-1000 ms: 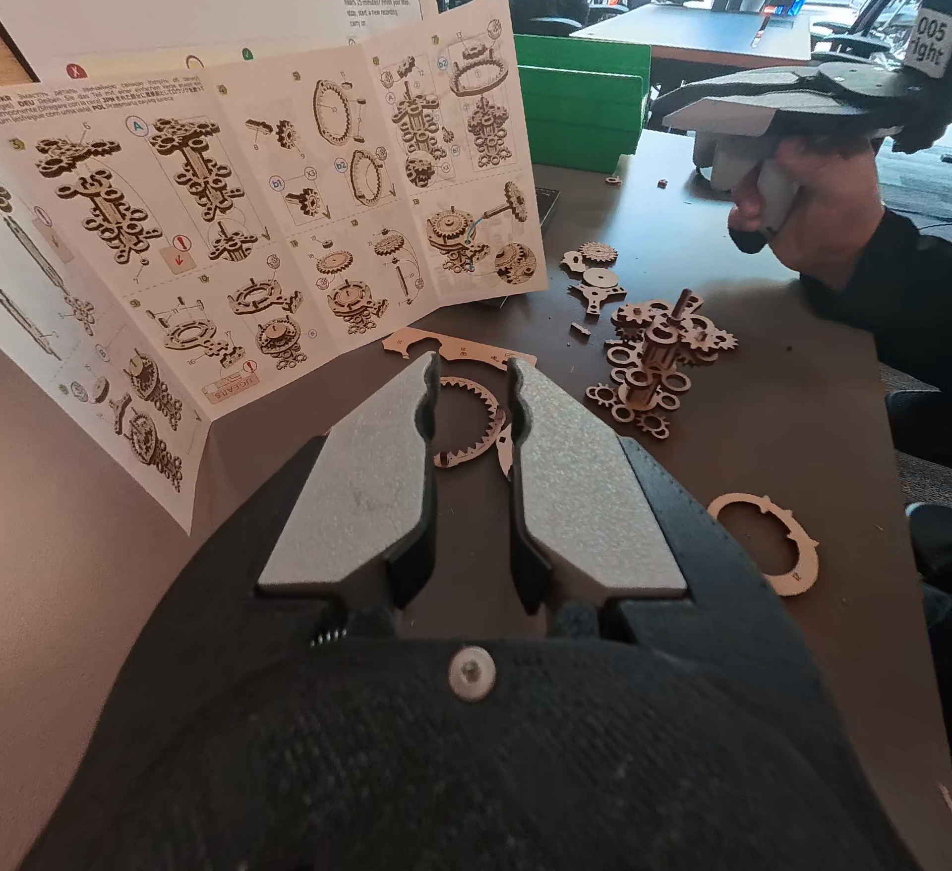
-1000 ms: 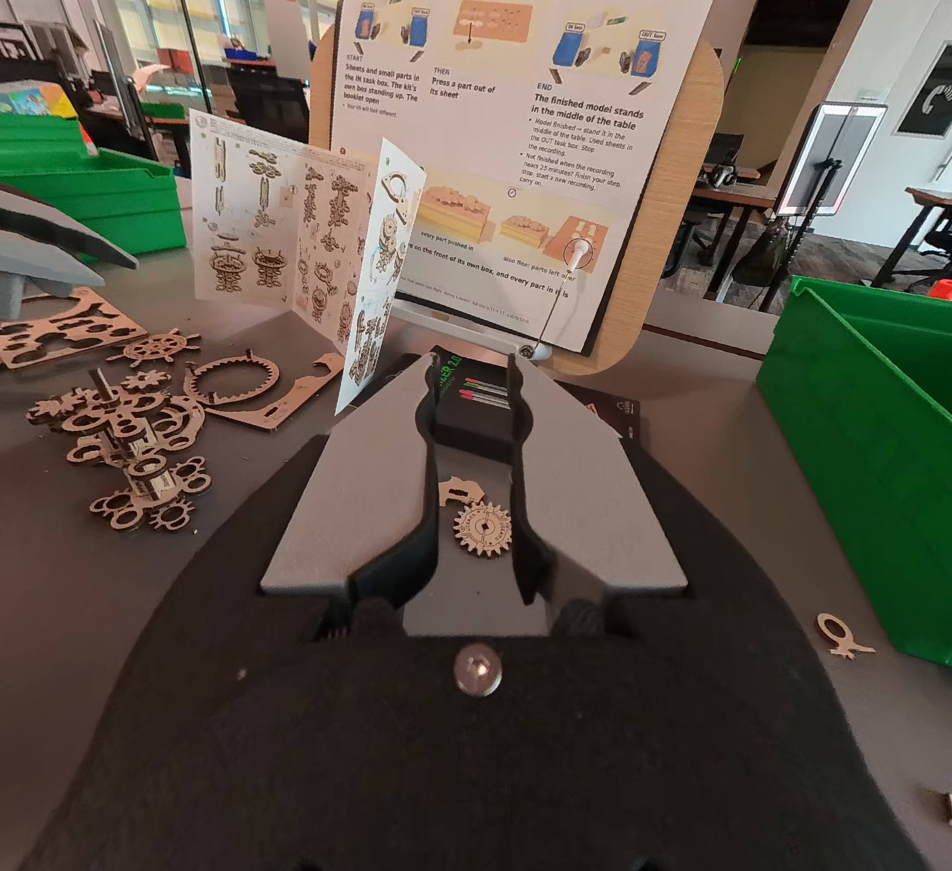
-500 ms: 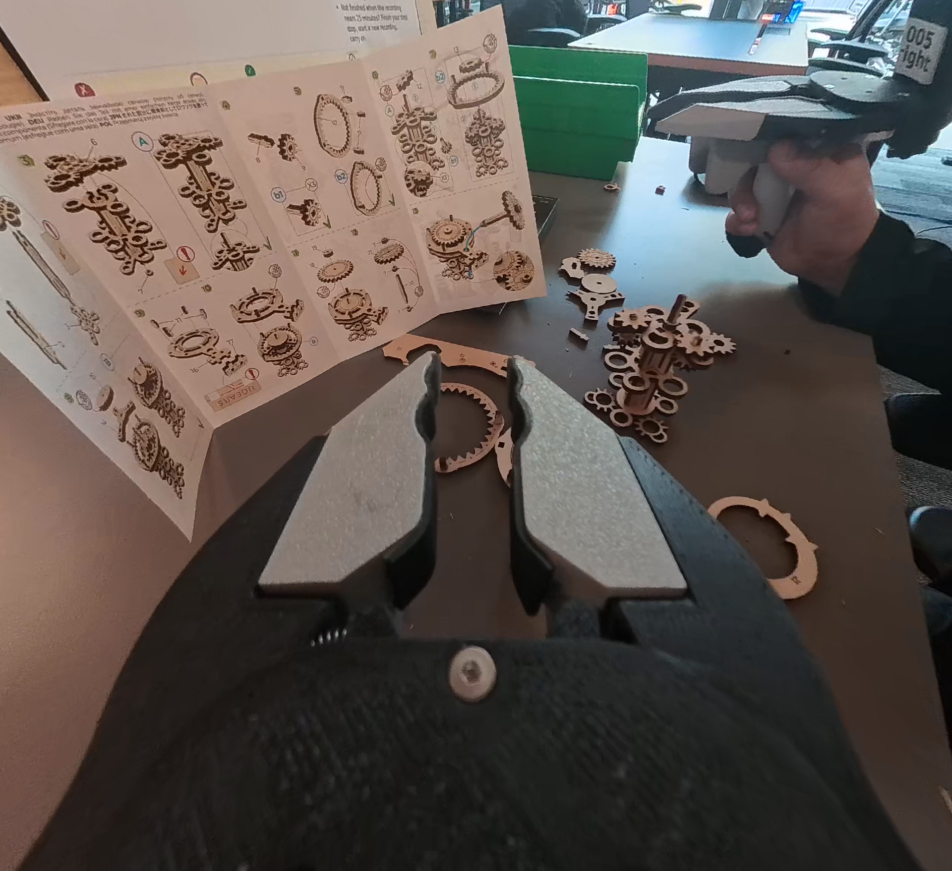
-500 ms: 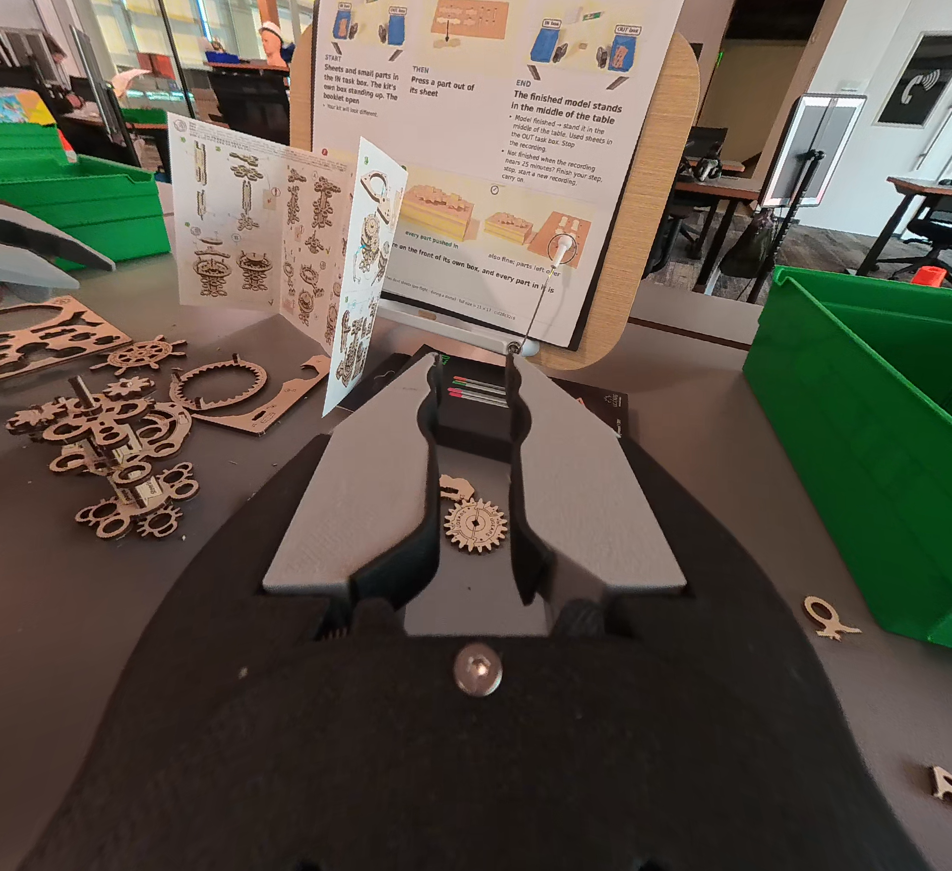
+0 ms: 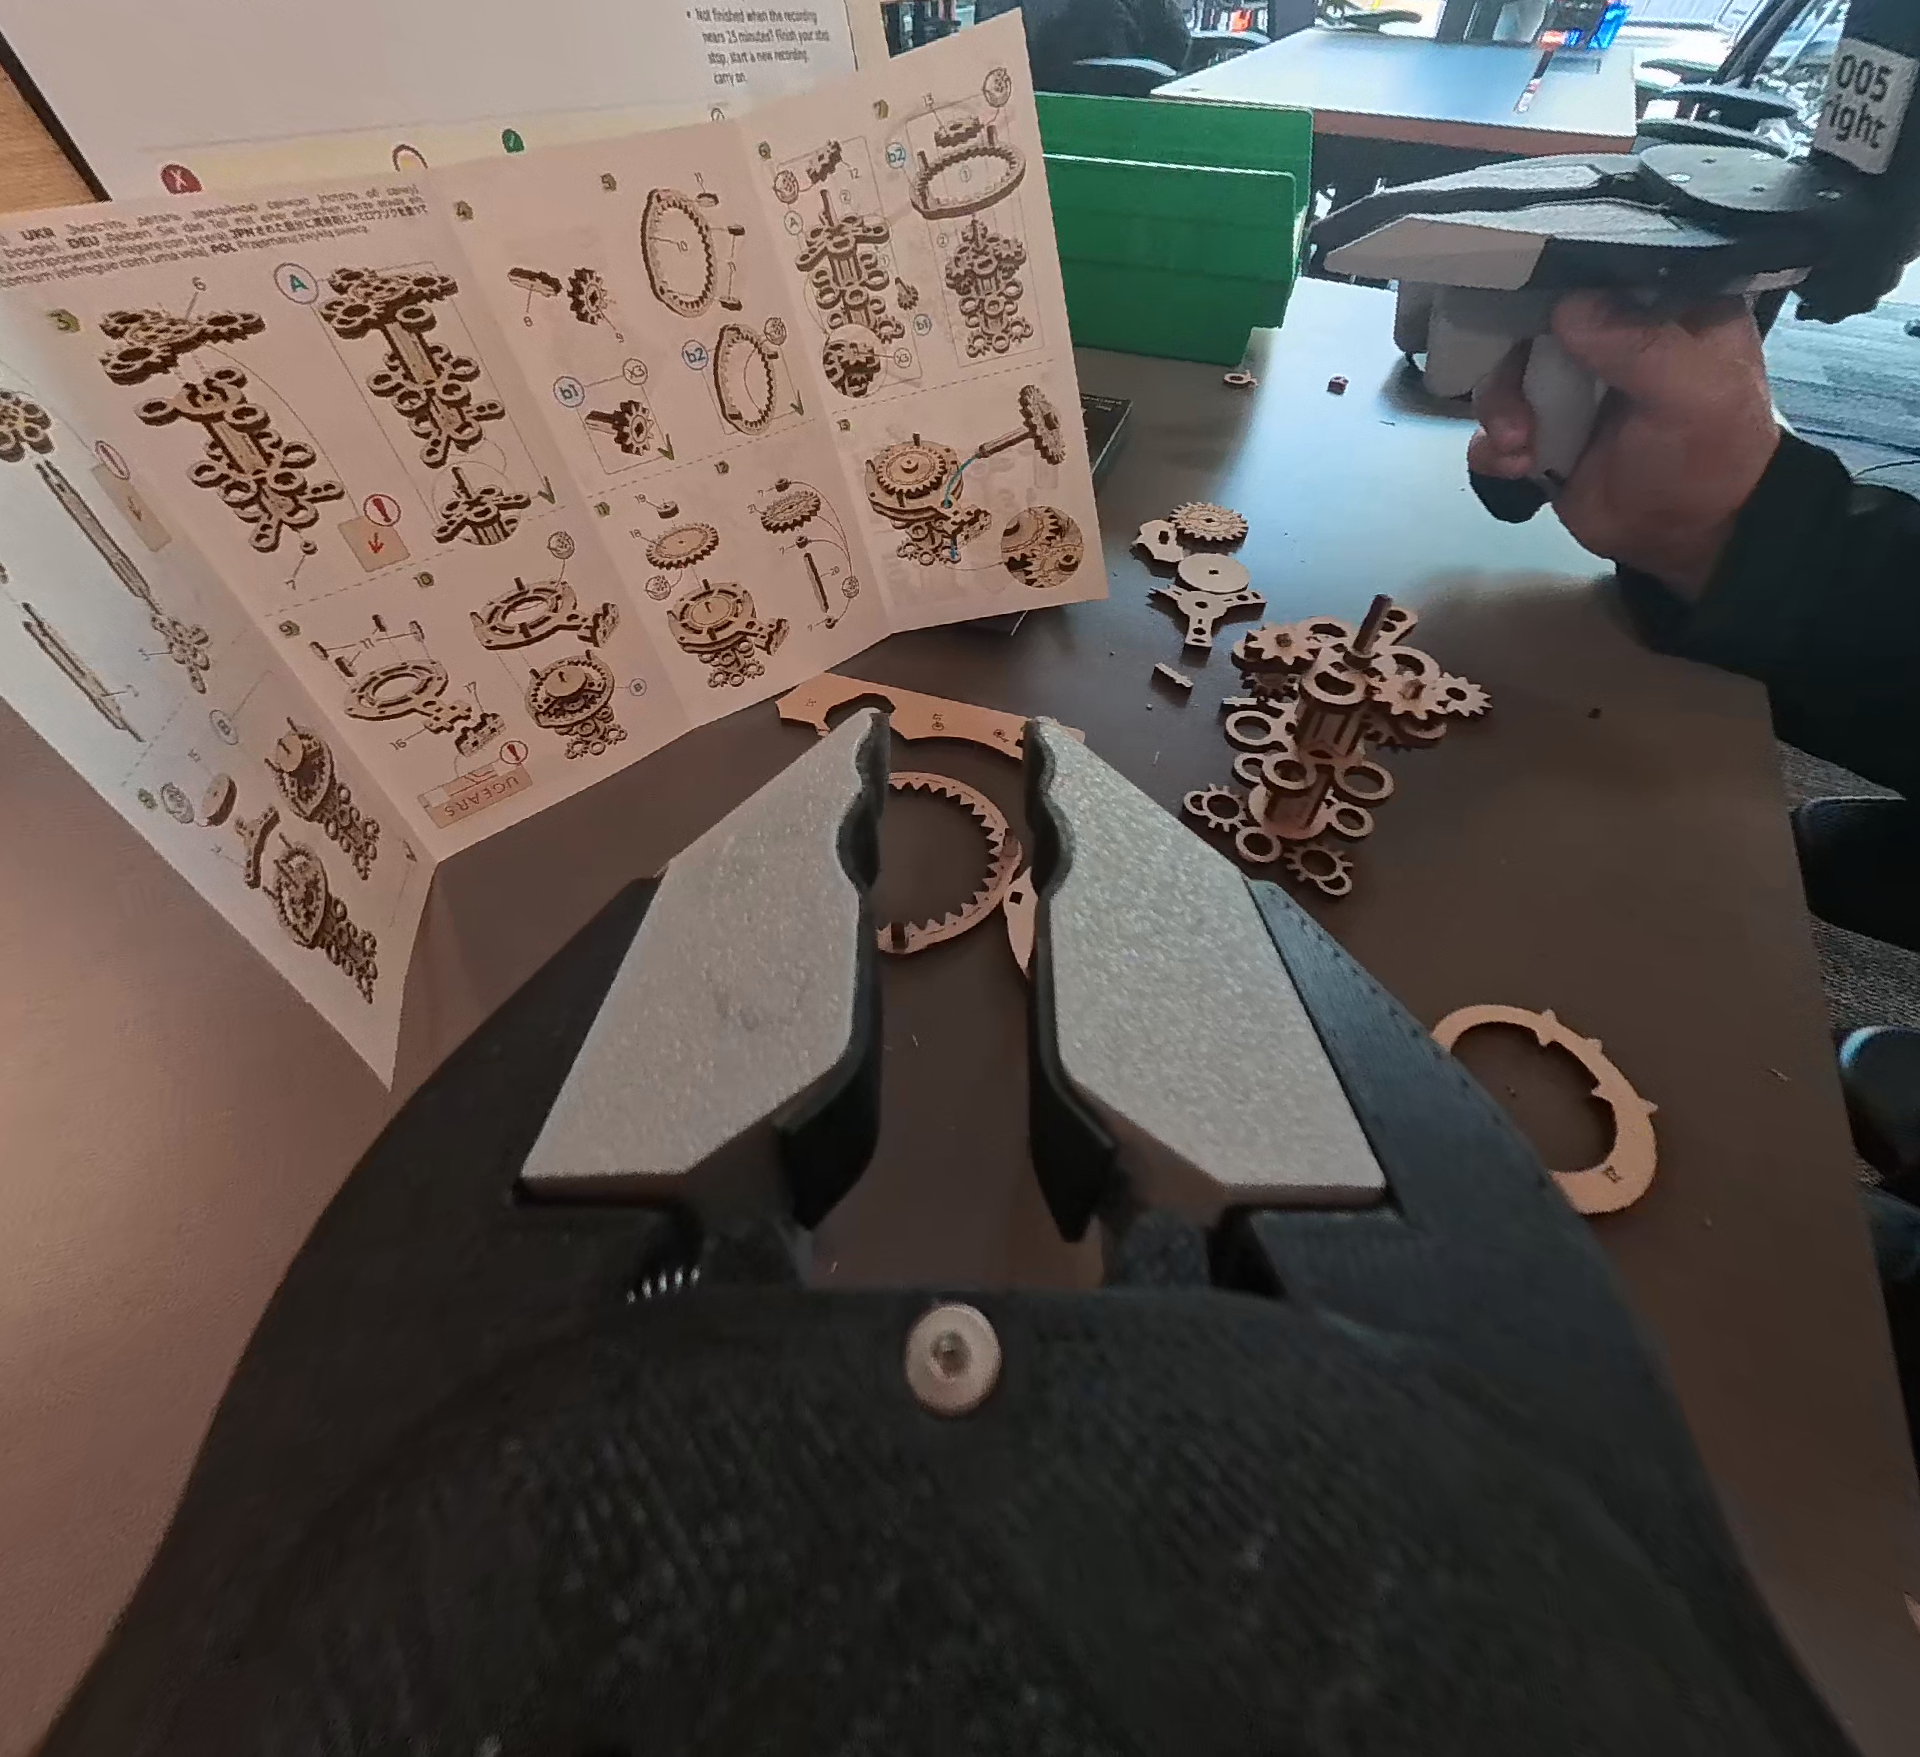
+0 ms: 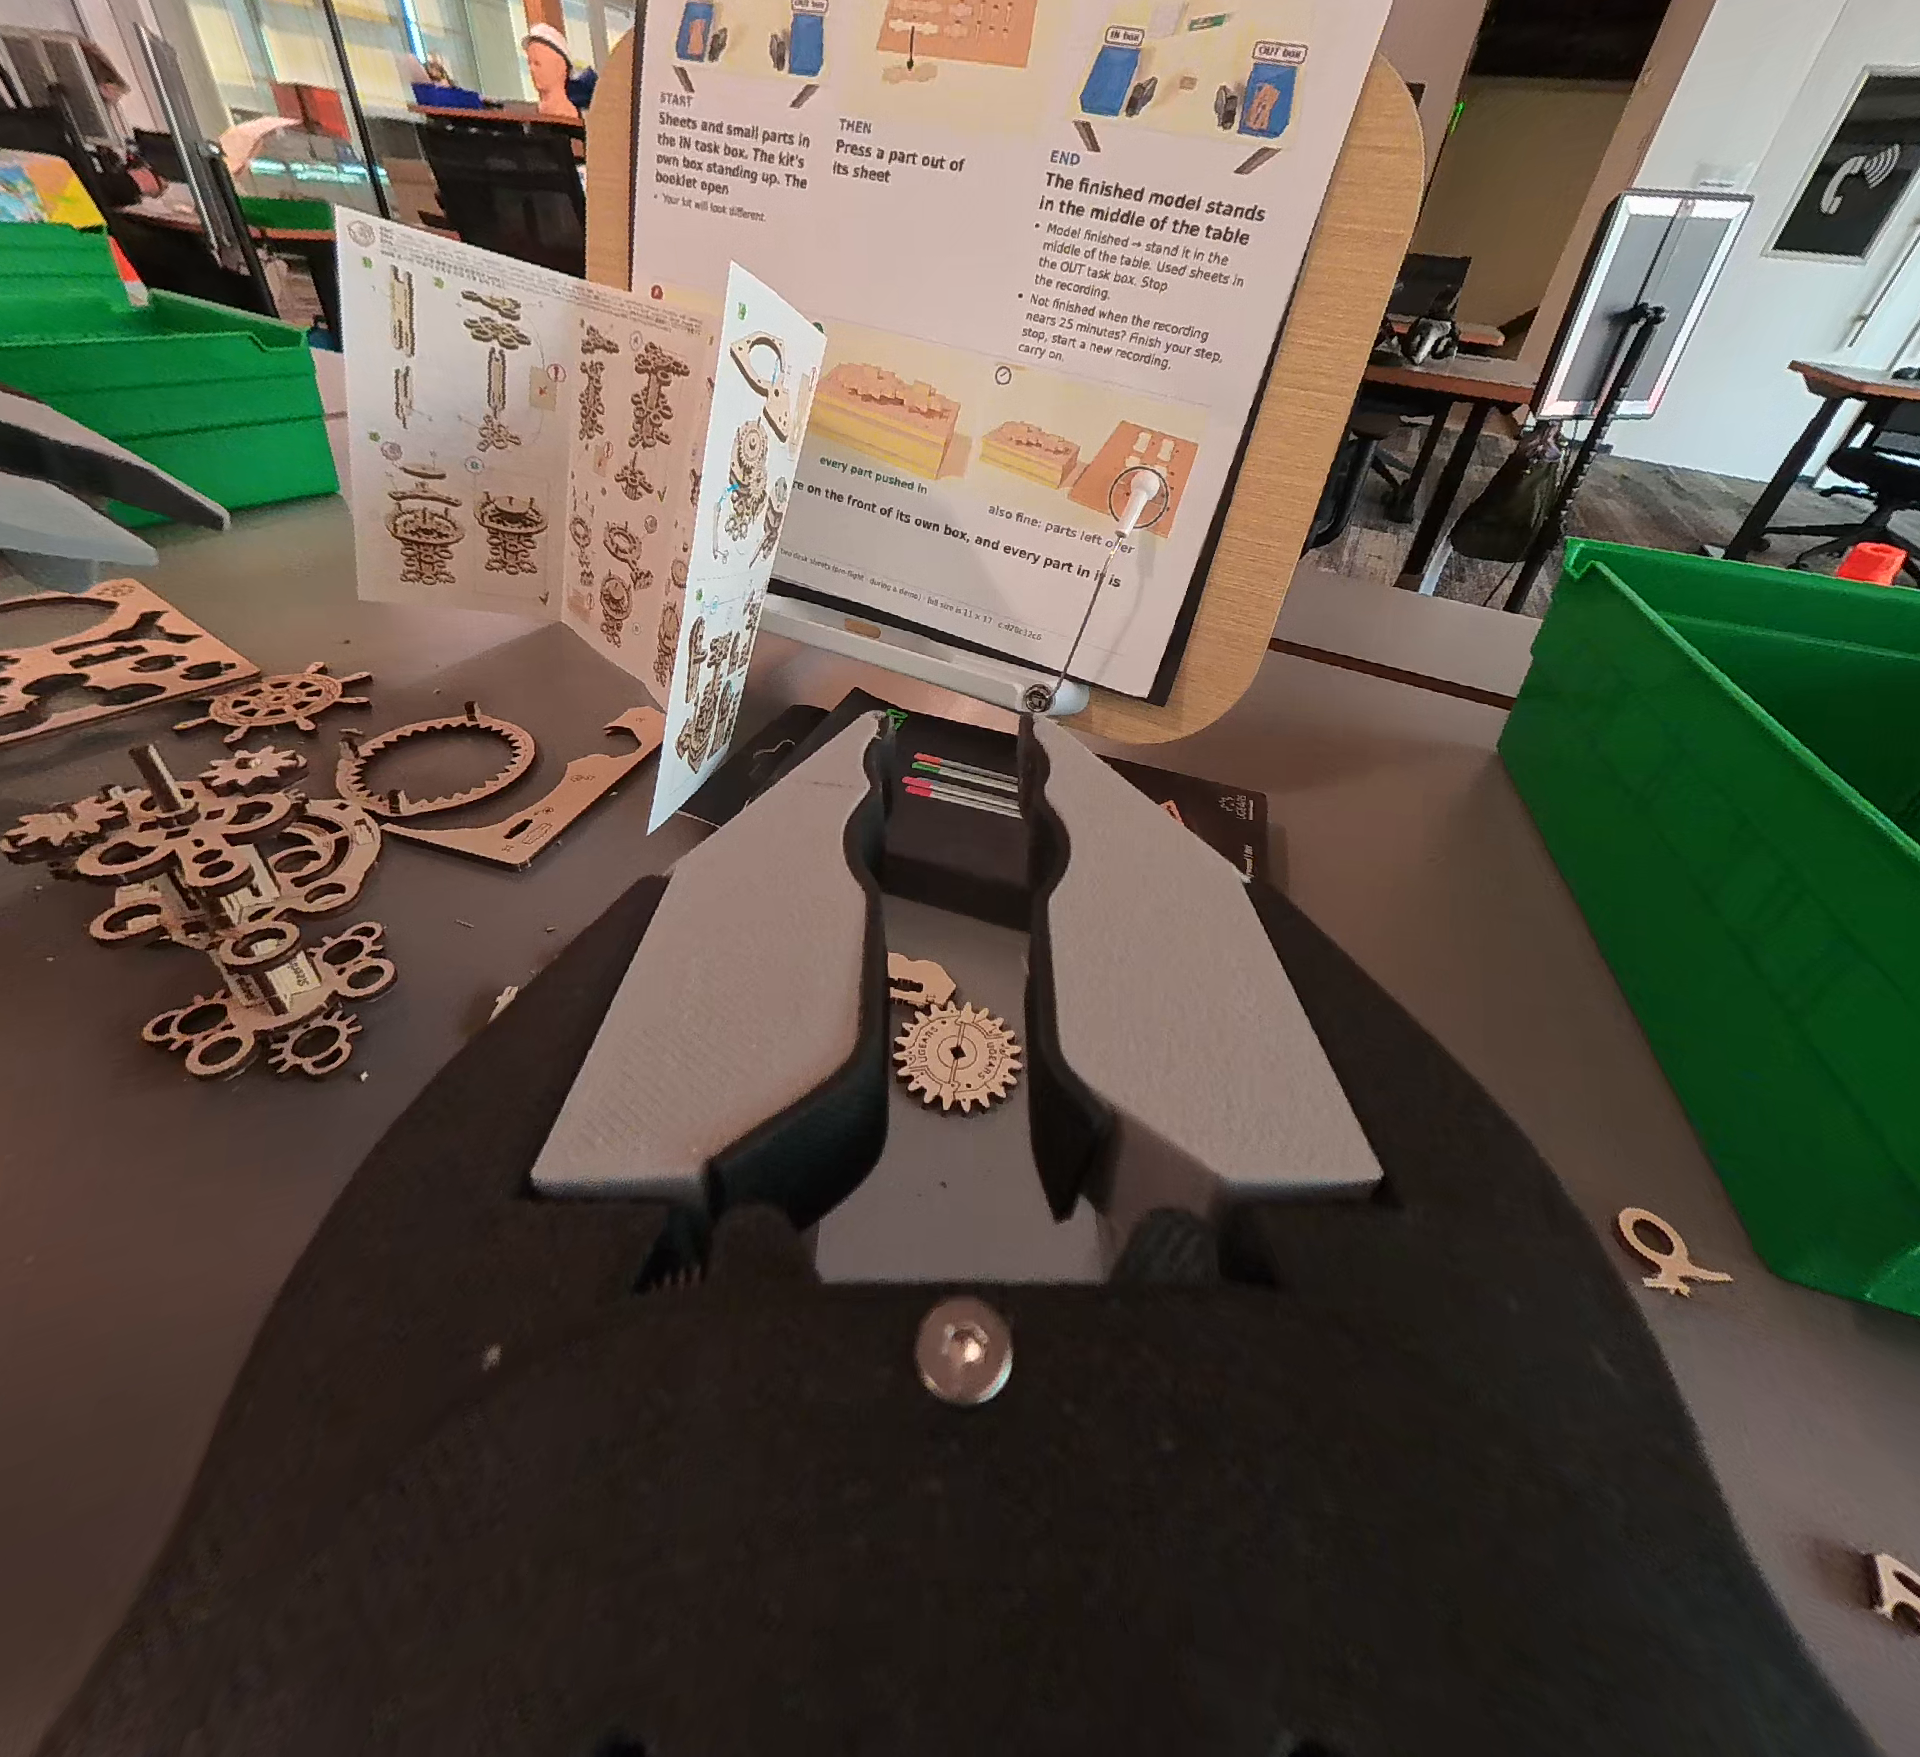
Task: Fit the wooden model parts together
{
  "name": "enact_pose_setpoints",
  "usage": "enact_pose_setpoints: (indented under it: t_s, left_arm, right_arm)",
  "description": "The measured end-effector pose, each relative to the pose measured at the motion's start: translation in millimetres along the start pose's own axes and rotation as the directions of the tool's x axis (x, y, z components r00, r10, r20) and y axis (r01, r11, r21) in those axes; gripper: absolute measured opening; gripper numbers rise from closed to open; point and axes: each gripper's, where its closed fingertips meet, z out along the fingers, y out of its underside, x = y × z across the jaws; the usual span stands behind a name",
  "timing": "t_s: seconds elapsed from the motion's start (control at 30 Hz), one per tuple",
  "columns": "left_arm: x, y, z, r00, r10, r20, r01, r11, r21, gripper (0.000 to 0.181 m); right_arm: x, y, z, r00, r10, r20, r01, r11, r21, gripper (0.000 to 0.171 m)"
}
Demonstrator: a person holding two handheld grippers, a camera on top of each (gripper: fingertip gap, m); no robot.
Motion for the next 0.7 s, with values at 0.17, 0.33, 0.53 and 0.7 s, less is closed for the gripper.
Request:
enact_pose_setpoints:
  t_s: [0.17,0.33,0.53,0.7]
  left_arm:
    - [-2,-1,-1,1.000,0.003,0.010,-0.003,1.000,0.006,0.022]
    - [-8,0,-2,1.000,0.000,0.027,0.000,1.000,0.006,0.022]
    - [-19,-4,-5,0.997,0.029,0.076,-0.031,0.999,0.026,0.022]
    - [-24,-14,-13,0.991,0.068,0.118,-0.077,0.995,0.068,0.021]
  right_arm:
    - [-2,4,3,1.000,-0.018,0.008,0.018,1.000,-0.023,0.019]
    - [-8,10,7,0.999,-0.026,0.032,0.028,0.998,-0.057,0.020]
    - [-10,12,5,0.999,0.000,0.052,0.003,0.998,-0.058,0.020]
    - [-11,13,4,0.996,0.045,0.075,-0.041,0.997,-0.059,0.021]
